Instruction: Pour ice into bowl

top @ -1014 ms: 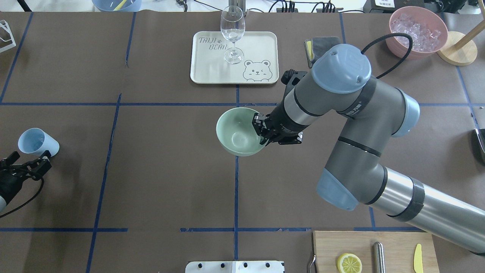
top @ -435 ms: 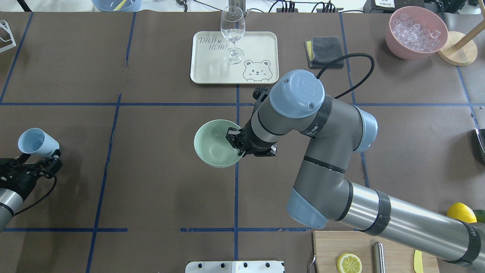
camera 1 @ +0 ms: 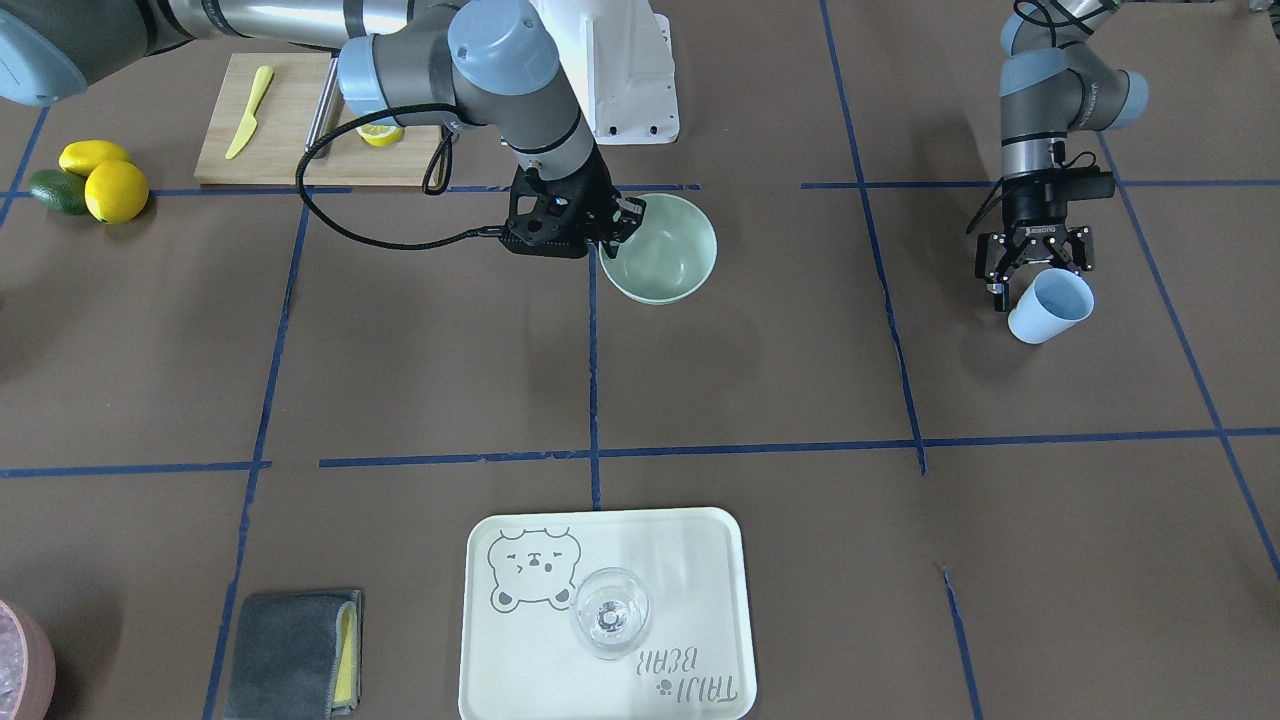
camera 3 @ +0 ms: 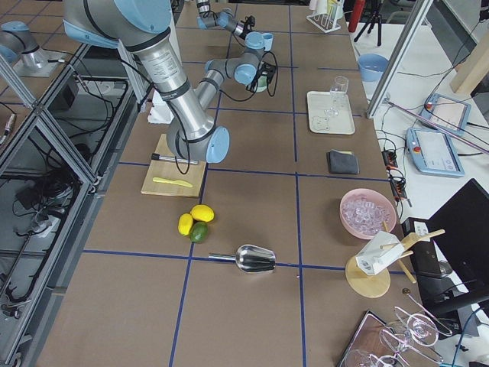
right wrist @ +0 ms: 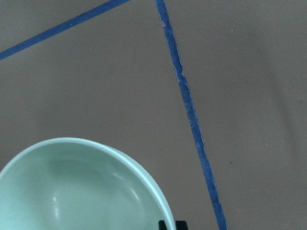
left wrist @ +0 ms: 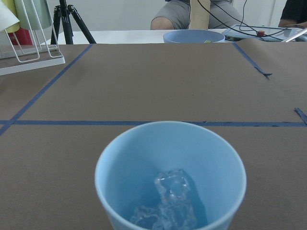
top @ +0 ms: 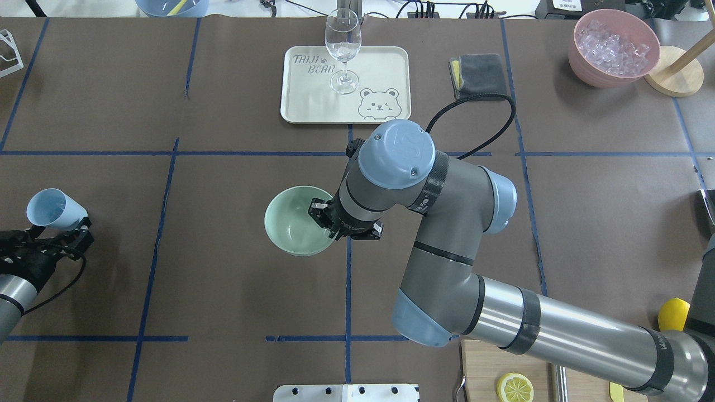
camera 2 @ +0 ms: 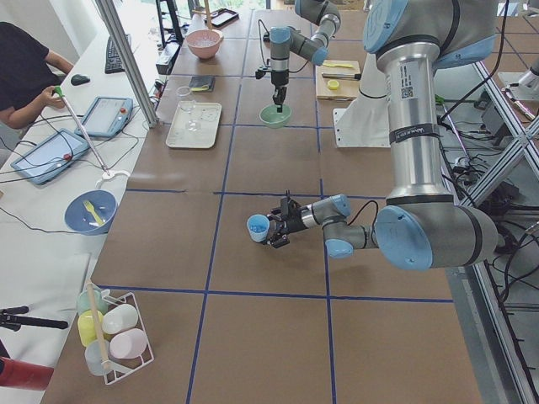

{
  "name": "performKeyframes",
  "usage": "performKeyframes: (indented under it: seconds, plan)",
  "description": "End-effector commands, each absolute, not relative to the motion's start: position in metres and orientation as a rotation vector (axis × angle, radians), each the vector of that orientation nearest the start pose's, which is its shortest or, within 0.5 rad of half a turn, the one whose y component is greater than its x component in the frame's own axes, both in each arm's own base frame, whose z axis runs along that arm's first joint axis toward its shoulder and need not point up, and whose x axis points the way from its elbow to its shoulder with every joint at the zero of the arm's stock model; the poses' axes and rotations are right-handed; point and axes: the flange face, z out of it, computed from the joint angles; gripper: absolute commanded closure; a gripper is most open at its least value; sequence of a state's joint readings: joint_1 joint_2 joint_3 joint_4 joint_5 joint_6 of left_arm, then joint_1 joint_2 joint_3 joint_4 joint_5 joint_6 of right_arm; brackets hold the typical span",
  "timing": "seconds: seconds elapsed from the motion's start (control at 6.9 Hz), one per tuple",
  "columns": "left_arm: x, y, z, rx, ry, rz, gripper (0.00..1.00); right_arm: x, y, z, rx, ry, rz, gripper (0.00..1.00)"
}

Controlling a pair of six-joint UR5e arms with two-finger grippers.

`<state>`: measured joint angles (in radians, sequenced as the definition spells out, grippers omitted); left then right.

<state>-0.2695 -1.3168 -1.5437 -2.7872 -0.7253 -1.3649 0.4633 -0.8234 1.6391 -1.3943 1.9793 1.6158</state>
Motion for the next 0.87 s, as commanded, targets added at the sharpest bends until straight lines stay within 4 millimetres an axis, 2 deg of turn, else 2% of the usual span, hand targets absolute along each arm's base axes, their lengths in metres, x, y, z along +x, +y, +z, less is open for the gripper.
performKeyframes:
  seconds: [0.0,0.14,0.29,0.43,0.58,0.72]
  plan:
    - [0.304,-0.312,0.641,0.983,0.654,-0.477,0.01,-0.589,-0.381,0.155,-0.160,-1.026,0.251,1.00]
    - [0.305,-0.318,0.638,0.990,0.655,-0.492,0.01,-0.595,-0.373,0.153,-0.166,-1.026,0.250,1.00]
    - [0.306,-0.320,0.635,0.992,0.659,-0.498,0.07,-0.603,-0.367,0.151,-0.153,-1.024,0.252,1.00]
    - [0.318,-0.325,0.625,0.995,0.683,-0.510,0.16,-0.620,-0.372,0.144,-0.147,-1.011,0.258,1.00]
    - [0.319,-0.325,0.628,0.995,0.675,-0.506,0.22,-0.637,-0.380,0.137,-0.149,-0.994,0.261,1.00]
    - [0.317,-0.328,0.632,0.996,0.665,-0.509,0.25,-0.643,-0.380,0.135,-0.149,-0.989,0.259,1.00]
